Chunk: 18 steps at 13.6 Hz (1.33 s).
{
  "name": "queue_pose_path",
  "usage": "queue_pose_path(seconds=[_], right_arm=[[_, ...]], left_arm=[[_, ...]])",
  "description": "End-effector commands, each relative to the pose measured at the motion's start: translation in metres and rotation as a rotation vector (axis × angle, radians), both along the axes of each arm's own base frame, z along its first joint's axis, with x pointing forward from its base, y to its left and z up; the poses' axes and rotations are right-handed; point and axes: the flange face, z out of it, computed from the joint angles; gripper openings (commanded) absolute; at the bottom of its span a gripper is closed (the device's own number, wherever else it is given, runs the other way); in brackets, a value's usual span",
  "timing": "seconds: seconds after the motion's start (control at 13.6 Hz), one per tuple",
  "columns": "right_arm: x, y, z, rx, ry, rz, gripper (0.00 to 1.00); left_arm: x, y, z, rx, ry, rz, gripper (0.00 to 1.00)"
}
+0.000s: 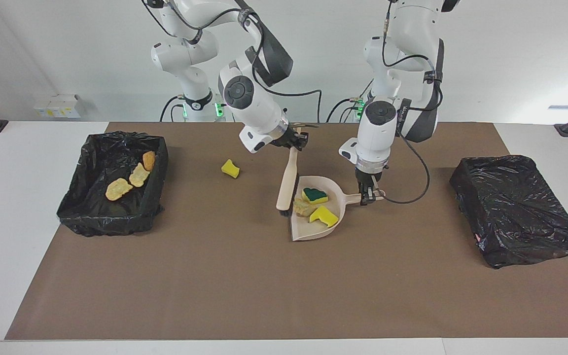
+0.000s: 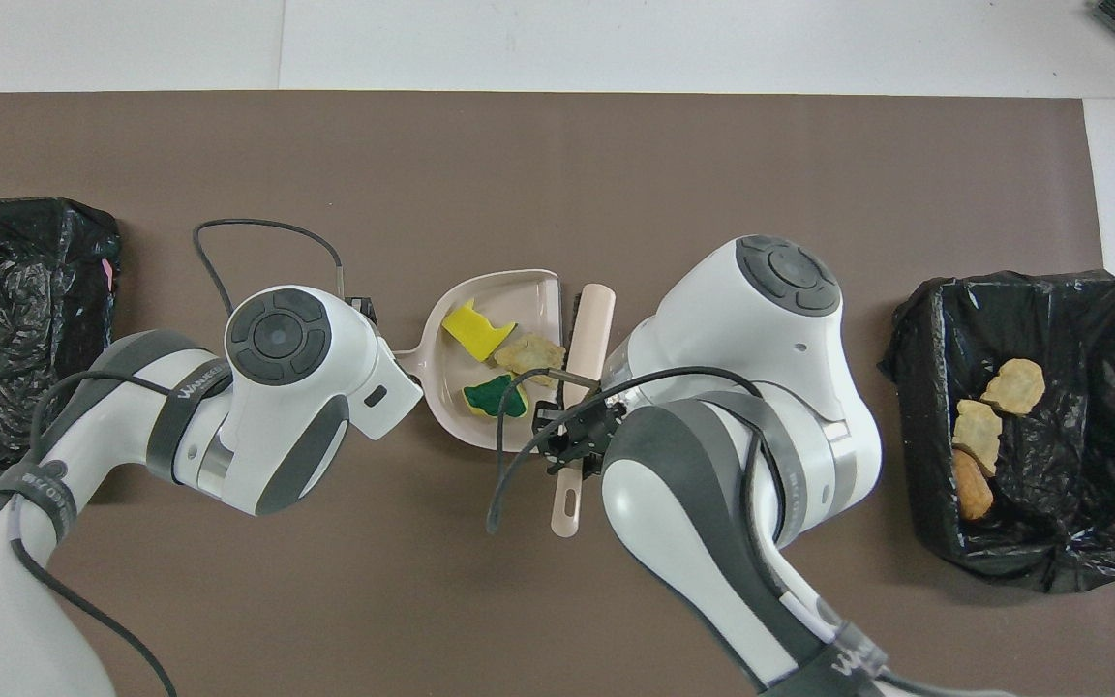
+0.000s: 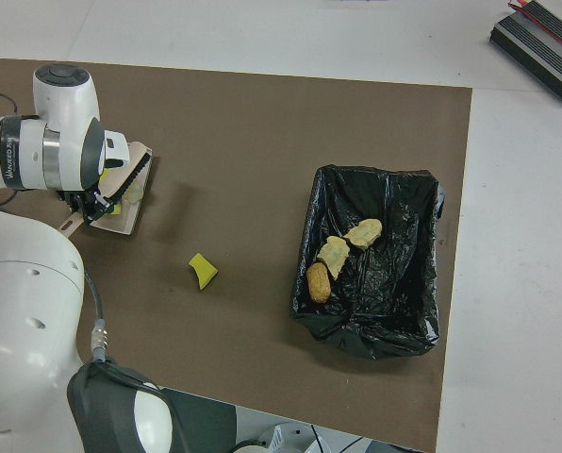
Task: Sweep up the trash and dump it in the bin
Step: 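Push the sponge pieces into the dustpan with the right gripper's brush, then sweep the last yellow sponge into the dustpan with the right gripper's brush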
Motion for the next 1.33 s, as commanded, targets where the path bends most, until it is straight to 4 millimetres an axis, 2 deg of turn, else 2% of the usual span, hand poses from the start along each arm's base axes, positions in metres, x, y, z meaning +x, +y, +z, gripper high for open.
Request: queue_pose_path(seconds=[0.0,0.15,0.29,0.44,0.59,0.74,0.88,0.96,1.03,1.25], right_arm=[[-0.017,-0.036,-0.009,-0.12,0.066,0.023,0.0],[-0.031,-0.066,-0.016,-0.204,0.124,0.038,0.0],[-0.038,-0.11,-0.008,-0.253,0.158,0.009,0.0],[-0.068,-0.128,-0.02,-0.292,0.214,-0.034,0.0],[-0.097,-0.146,-0.036,-0.361,0.244,-0.174,0.0],[-0.125,-0.153,-0.045,-0.417,0.284,-0.259,0.0],[-0.159,-0.16,-0.061,-0.419,0.24,-0.312,0.0],[-0.166,-0.161,-0.066,-0.404,0.207,-0.343,0.0],[-0.167,-0.156,-0.067,-0.388,0.205,-0.344,0.0],[-0.174,-0.118,-0.079,-0.373,0.152,-0.273,0.0]], left_arm=[[0.0,0.018,0.002,-0.018,0.031,-0.055,0.0],[0.006,0.022,0.011,-0.007,0.053,-0.069,0.0],[0.005,0.018,0.015,0.006,0.076,-0.075,0.0],[0.004,0.018,0.015,0.007,0.075,-0.074,0.0],[0.004,0.018,0.015,0.008,0.074,-0.075,0.0],[0.003,0.019,0.014,0.008,0.075,-0.07,0.0],[0.003,0.019,0.013,0.008,0.073,-0.071,0.0],[0.003,0.019,0.013,0.008,0.073,-0.071,0.0],[0.003,0.019,0.013,0.008,0.073,-0.069,0.0],[0.003,0.015,0.016,0.013,0.072,-0.069,0.0]])
